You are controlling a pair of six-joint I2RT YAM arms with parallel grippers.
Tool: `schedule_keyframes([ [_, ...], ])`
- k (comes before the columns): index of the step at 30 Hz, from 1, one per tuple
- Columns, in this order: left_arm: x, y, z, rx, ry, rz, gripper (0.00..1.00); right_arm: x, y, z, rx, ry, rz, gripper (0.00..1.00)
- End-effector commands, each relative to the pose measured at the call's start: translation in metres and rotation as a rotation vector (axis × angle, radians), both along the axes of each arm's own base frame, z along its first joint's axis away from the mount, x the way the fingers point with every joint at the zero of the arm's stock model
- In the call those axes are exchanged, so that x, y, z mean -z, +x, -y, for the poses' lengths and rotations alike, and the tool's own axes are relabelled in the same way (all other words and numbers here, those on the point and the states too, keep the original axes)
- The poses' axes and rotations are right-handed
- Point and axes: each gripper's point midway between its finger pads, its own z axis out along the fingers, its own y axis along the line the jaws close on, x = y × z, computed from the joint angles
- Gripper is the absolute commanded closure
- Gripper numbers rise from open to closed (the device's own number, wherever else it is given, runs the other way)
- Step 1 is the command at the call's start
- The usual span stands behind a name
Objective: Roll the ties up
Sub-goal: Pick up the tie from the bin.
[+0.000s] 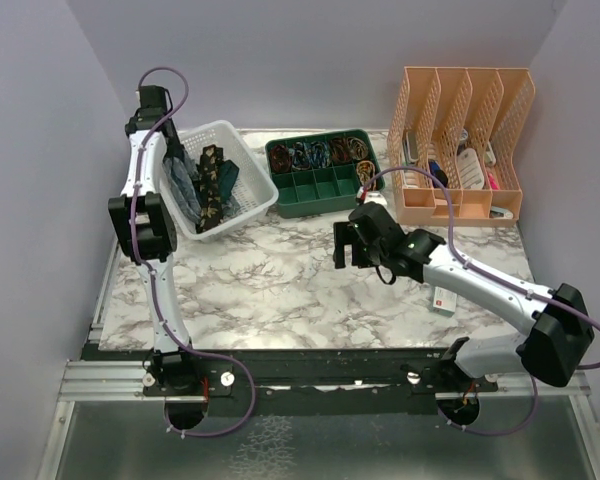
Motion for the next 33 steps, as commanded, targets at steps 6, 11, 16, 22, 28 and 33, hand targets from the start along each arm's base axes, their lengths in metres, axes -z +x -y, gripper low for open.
schedule_keyframes([
  [6,-0.101,0.006,0.012,0.051,-0.073,0.219,1.0,0.005,-0.003,-0.006,-0.016,0.003,-0.038,0.07],
  [11,-0.157,-0.001,0.021,0.132,-0.144,0.33,1.0,0.002,-0.002,-0.015,-0.04,0.036,-0.039,0.06],
  [16,-0.182,-0.009,0.02,0.168,-0.184,0.391,0.98,0.003,-0.003,-0.015,-0.042,0.036,-0.042,0.06],
  [22,-0.116,-0.003,0.036,0.219,-0.297,0.27,0.32,0.004,-0.006,-0.015,-0.039,0.047,-0.052,0.06],
  [28,-0.064,-0.013,0.045,0.207,-0.329,0.139,0.29,0.008,-0.009,-0.01,-0.033,0.029,-0.06,0.05],
  [33,-0.045,-0.039,0.033,0.135,-0.218,0.056,0.25,0.014,-0.009,-0.013,-0.037,0.035,-0.069,0.04],
])
